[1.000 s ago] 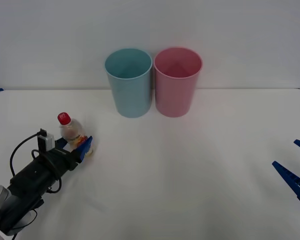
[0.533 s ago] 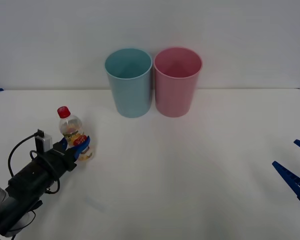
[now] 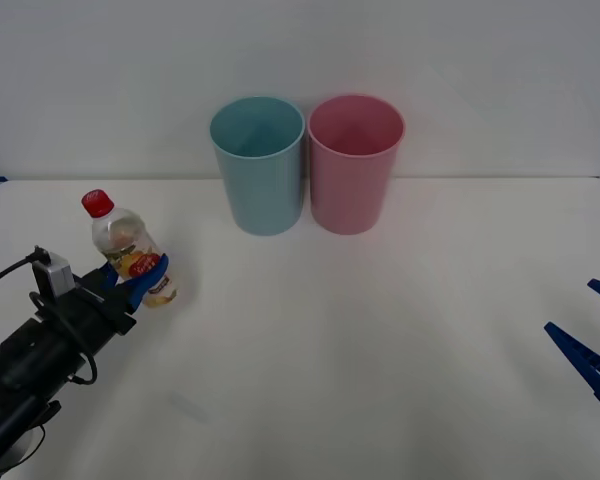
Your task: Grasp the object on the table and drop it into the matching bin: aluminum can to the light blue bin, PET bottle to the pink bin.
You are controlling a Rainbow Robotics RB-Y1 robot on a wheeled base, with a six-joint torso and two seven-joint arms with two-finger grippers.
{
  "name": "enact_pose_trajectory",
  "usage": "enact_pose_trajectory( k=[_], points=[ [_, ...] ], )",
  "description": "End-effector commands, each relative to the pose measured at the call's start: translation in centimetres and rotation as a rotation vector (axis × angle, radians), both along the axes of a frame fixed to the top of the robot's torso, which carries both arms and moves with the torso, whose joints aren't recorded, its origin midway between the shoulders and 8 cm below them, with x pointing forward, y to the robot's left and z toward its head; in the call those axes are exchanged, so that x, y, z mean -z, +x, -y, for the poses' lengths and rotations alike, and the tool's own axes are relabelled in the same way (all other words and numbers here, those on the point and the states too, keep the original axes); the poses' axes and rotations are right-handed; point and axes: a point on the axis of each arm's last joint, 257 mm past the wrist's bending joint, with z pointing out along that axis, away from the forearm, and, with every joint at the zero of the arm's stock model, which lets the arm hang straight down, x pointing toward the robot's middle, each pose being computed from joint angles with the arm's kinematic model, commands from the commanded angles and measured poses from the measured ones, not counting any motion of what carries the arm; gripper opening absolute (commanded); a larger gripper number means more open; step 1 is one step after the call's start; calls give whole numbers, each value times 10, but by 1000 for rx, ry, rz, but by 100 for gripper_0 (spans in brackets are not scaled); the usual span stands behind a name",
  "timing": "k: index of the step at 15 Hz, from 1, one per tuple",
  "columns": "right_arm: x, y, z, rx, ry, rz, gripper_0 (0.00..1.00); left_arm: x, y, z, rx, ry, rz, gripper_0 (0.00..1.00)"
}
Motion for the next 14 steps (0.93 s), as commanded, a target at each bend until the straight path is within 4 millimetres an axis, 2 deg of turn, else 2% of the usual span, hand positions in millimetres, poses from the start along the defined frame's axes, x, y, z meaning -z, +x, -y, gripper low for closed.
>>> enact_pose_trajectory(
  k=[1, 4, 7, 11, 14],
  points=[
    [0, 0, 0, 0, 0, 0, 100, -46, -13, 16, 46, -75, 42, 0],
    [0, 0, 0, 0, 0, 0, 100, -90, -20, 30, 98, -156, 78, 0],
    [0, 0, 0, 0, 0, 0, 100, -125, -22, 41, 143, -217, 103, 0],
    [0, 0, 0, 0, 0, 0, 100, -158, -6, 52, 174, -196, 142, 0],
    [0, 0, 0, 0, 0, 0, 100, -183, 11, 76, 232, -196, 151, 0]
  ],
)
